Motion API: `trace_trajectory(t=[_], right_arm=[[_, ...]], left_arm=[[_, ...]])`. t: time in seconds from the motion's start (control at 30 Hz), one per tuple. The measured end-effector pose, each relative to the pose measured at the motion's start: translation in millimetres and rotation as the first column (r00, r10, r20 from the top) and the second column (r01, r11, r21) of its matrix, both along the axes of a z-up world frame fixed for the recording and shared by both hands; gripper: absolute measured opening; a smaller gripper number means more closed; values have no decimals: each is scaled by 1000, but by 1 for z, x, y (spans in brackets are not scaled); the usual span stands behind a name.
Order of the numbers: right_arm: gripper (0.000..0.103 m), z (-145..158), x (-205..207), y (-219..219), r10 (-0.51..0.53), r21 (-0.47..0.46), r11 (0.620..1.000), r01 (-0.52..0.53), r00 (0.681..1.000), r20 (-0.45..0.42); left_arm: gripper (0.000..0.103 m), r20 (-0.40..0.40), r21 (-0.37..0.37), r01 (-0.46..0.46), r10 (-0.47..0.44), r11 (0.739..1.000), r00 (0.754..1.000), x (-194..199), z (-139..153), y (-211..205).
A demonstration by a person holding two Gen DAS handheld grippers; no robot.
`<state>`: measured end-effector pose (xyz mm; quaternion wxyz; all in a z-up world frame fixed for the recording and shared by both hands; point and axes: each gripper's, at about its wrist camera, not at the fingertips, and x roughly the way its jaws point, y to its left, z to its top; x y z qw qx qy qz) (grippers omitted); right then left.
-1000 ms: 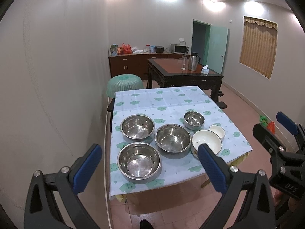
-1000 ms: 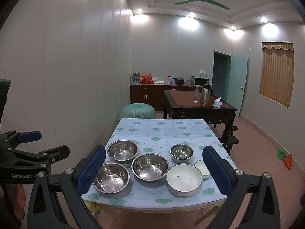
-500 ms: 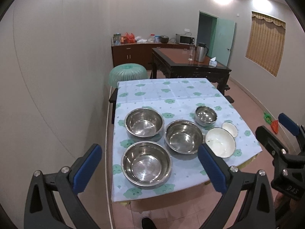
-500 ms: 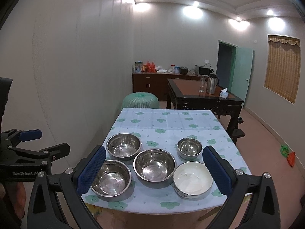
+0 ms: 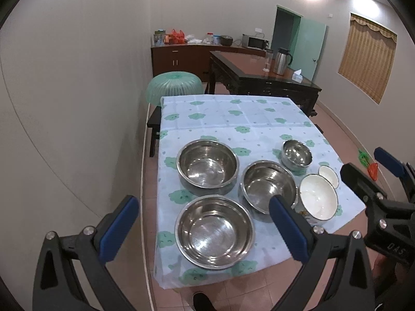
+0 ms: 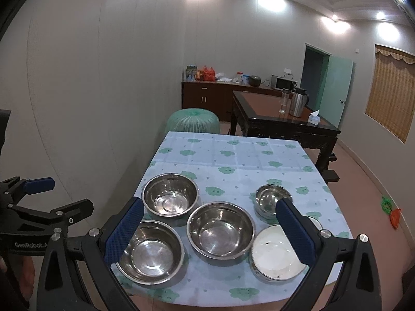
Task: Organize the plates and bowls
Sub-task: 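Lower both grippers onto opposite rim points of the large steel bowl and close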
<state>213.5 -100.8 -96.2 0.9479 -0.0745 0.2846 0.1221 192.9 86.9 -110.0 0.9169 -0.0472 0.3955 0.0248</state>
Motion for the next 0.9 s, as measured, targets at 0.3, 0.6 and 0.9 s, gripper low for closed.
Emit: trace_trajectory(t=[0.3,0.6,0.9], right_arm=[[102,-18,32,29,30,-31,999,-32,998,-61],[102,-40,73,55,103,-27,994,-107,987,-123],[102,-66,126,73,185,-29,980,-195,962,-200]], left_arm=[[102,-50,-16,-51,51,999,997,20,-23,30],[102,-90,-4,-132,131,991,987,43,-39,49],[102,-153,9,-195,194,981,969,79,-58,55]])
